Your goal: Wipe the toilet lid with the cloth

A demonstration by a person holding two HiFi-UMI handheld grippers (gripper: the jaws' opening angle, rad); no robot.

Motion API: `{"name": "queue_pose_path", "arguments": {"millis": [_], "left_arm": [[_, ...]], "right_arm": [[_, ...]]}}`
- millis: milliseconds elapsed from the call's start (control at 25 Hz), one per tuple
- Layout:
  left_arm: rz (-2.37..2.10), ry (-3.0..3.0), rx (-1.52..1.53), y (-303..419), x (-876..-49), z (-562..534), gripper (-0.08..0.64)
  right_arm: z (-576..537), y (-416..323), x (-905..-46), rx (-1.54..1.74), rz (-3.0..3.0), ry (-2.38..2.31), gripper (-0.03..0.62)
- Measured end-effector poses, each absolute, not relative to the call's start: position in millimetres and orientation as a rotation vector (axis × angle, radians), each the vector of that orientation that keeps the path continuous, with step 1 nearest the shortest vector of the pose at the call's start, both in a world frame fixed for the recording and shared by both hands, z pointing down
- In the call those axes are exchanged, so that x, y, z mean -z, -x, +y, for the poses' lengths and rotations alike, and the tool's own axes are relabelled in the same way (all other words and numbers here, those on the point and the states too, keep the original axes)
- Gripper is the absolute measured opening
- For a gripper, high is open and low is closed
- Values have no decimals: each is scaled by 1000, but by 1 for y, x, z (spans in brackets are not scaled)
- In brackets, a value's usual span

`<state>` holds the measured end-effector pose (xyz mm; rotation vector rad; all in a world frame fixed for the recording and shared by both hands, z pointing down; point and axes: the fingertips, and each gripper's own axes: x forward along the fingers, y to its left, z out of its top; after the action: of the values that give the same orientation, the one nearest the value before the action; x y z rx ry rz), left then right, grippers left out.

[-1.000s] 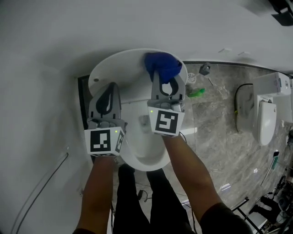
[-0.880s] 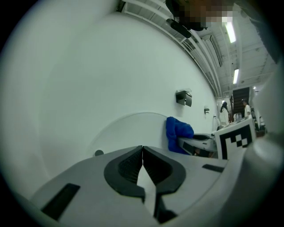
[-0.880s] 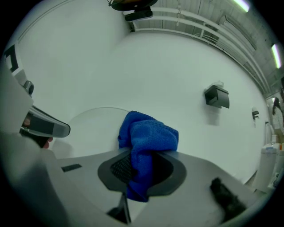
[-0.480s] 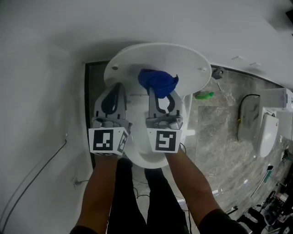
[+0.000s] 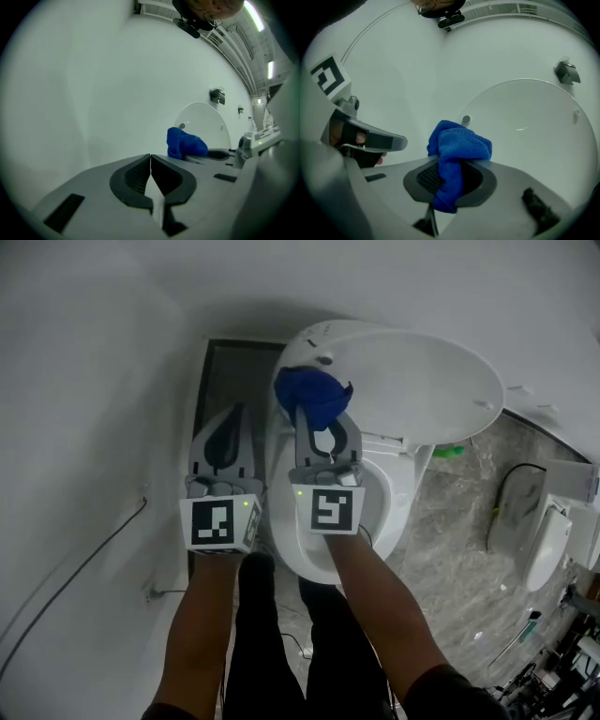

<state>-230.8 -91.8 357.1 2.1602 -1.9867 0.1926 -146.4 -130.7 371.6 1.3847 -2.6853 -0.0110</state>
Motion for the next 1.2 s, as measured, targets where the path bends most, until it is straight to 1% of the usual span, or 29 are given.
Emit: {"name": "queue_pose_path", "arguments": {"millis": [160,400,560,880,1200], "left_arm": [[-1979,-2139,-183,234,-364,-88,12],[-1900,-2194,-178,200,-372,-96,12],[-1840,-2246,-160,166,-376,-108,12],[-1724,-2316,-127,98,-379,-131,12],[-1599,-2420,-177,42,-384,-137,12]], "right_arm": [[-150,143,-372,15,-2646,-1441,58],[-176,104,-371,59,-2530,-1552,58],[-188,64,-370,120,-2466,-1604,58],[-193,-41,-382,90,-2265,-1761,58],[-187,-113,-387,82,-2150,-1889,58]]}}
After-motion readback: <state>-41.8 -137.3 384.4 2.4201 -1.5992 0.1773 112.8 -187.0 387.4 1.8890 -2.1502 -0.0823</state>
